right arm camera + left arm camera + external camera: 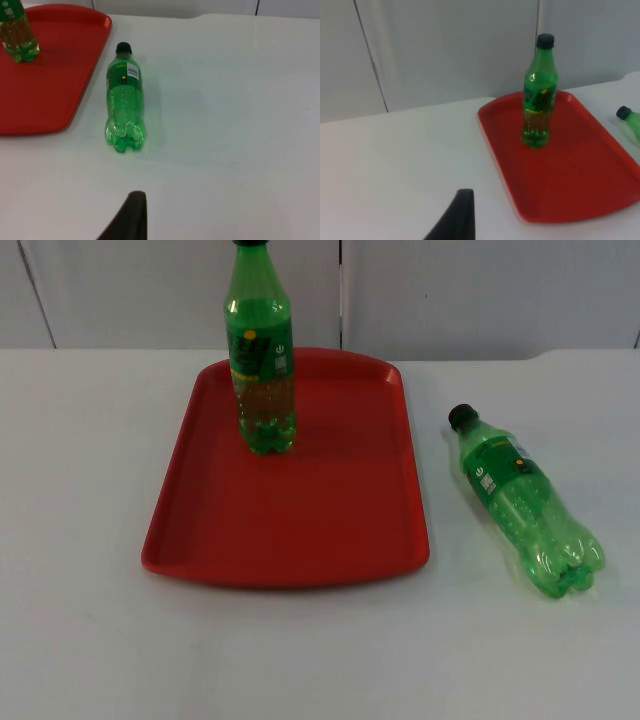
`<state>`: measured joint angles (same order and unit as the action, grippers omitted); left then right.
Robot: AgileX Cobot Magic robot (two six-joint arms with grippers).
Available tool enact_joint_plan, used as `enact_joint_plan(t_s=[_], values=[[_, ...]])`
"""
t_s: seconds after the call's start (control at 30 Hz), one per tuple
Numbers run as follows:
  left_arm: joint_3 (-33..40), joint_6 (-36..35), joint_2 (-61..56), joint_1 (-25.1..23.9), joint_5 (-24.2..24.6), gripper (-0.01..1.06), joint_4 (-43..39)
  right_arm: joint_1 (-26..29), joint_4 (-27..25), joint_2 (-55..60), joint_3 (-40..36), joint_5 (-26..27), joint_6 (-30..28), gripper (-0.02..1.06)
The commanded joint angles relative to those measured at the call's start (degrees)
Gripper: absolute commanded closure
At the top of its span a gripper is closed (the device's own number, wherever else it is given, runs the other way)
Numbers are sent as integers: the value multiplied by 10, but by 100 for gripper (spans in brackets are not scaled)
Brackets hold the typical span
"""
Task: Place the bottle upright on the tray.
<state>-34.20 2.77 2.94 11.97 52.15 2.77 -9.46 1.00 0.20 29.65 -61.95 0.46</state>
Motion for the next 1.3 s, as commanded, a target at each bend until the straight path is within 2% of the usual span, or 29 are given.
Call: enact_joint_plan(t_s=[0.0,0.2,0.43,1.27], values=[[2,2,-26,-1,17,3,8,1,-1,-2,-1,2,1,-1],[9,-1,-29,-1,72,3,8,1,-1,-2,-1,2,1,-1],[51,-2,-29,-1,86,3,7,1,-1,-2,-1,2,1,-1],[57,10,-29,-1,94,3,-9,1,-1,-2,-1,2,1,-1]])
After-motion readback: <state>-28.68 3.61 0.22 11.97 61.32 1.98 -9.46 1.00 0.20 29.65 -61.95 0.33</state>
